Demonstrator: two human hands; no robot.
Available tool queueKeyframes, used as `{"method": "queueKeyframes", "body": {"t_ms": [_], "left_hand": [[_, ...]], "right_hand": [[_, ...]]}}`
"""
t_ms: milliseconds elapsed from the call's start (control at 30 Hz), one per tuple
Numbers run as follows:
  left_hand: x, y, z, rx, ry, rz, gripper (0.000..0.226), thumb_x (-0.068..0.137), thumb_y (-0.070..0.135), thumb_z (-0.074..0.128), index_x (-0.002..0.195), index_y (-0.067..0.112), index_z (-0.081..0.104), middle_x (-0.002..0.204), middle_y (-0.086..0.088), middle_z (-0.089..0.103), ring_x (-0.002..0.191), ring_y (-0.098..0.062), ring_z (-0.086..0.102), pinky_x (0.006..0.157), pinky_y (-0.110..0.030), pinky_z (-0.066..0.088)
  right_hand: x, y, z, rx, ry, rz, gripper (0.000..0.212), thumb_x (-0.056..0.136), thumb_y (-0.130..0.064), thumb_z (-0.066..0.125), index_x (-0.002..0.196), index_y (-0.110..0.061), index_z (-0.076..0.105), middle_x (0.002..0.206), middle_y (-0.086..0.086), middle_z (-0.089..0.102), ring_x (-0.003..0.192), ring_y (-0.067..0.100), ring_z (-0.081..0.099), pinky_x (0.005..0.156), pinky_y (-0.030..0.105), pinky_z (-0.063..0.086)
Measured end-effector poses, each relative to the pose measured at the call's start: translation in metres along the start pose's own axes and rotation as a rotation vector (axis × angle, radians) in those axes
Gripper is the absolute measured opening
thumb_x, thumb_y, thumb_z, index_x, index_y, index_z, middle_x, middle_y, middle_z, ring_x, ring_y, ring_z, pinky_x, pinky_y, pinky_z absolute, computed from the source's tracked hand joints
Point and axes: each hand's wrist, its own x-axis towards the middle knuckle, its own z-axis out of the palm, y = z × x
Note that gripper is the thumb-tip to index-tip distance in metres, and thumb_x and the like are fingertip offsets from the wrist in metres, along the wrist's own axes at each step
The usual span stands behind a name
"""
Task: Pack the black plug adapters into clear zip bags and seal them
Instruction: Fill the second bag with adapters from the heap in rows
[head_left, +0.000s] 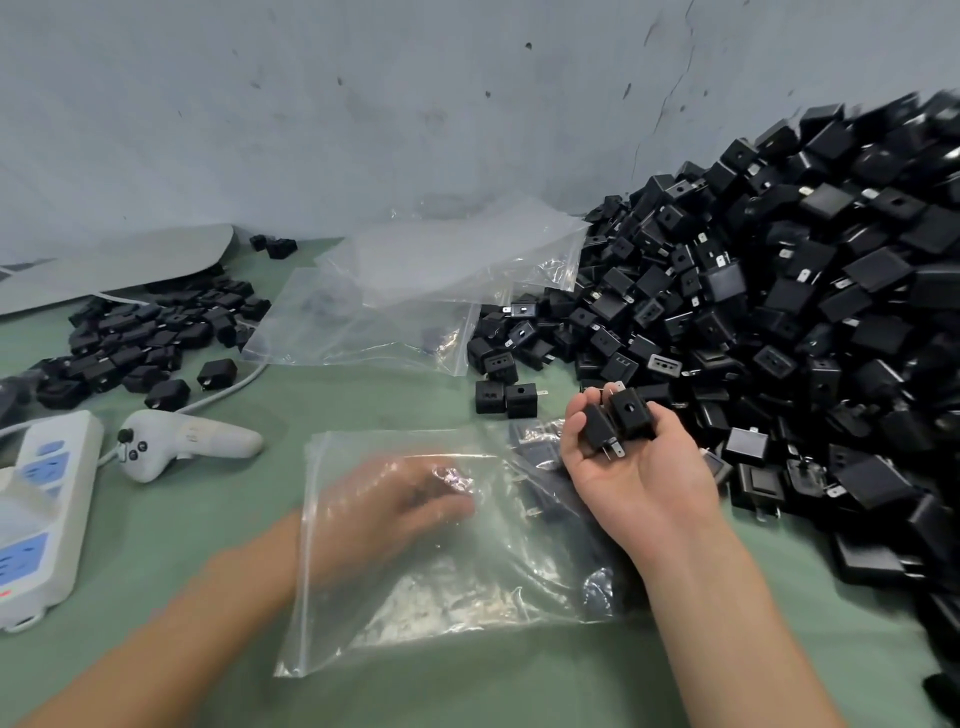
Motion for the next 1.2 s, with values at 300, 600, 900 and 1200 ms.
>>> {"method": "queueKeyframes", "body": {"t_ms": [300,600,900,1200], "left_hand": [[-0.065,-0.018,-0.083,-0.043,0.614,-0.182,0.022,0.101,0.021,0.053,0.091,0.028,0.071,0.081,0.000,0.071,0.056,-0.003,0.058,0.060,-0.031,0.049],[-0.061,0.046,-0.014,-0.356,0.399,0.048,0.025,0.087,0.060,0.057,0.111,0.054,0.062,0.095,0.010,0.071,0.072,-0.010,0.067,0.062,-0.022,0.055],[-0.077,0.034,-0.012,-0.429,0.412,0.014,0.015,0.078,0.046,0.070,0.093,0.047,0.069,0.095,0.008,0.073,0.071,-0.010,0.068,0.062,-0.018,0.053],[-0.084,0.024,-0.017,-0.504,0.471,-0.024,0.021,0.069,0.040,0.072,0.087,0.033,0.064,0.098,0.000,0.073,0.078,-0.023,0.066,0.061,-0.021,0.052]], "right_hand": [[-0.020,0.027,0.012,-0.408,-0.205,0.004,0.030,0.099,-0.032,0.049,0.105,-0.007,0.064,0.083,0.009,0.067,0.067,0.019,0.064,0.052,0.025,0.049],[-0.045,0.053,0.016,-1.069,-0.641,-0.093,0.040,0.089,-0.053,0.060,0.114,-0.024,0.071,0.100,0.006,0.075,0.062,0.018,0.061,0.048,0.023,0.042],[-0.043,0.060,0.014,-1.296,-0.776,-0.079,0.026,0.096,-0.040,0.062,0.120,-0.038,0.070,0.103,0.003,0.074,0.067,0.015,0.063,0.051,0.020,0.042],[-0.044,0.075,0.010,-1.321,-0.810,-0.101,0.026,0.096,-0.038,0.064,0.121,-0.042,0.069,0.103,0.000,0.074,0.069,0.013,0.065,0.053,0.022,0.044]]}}
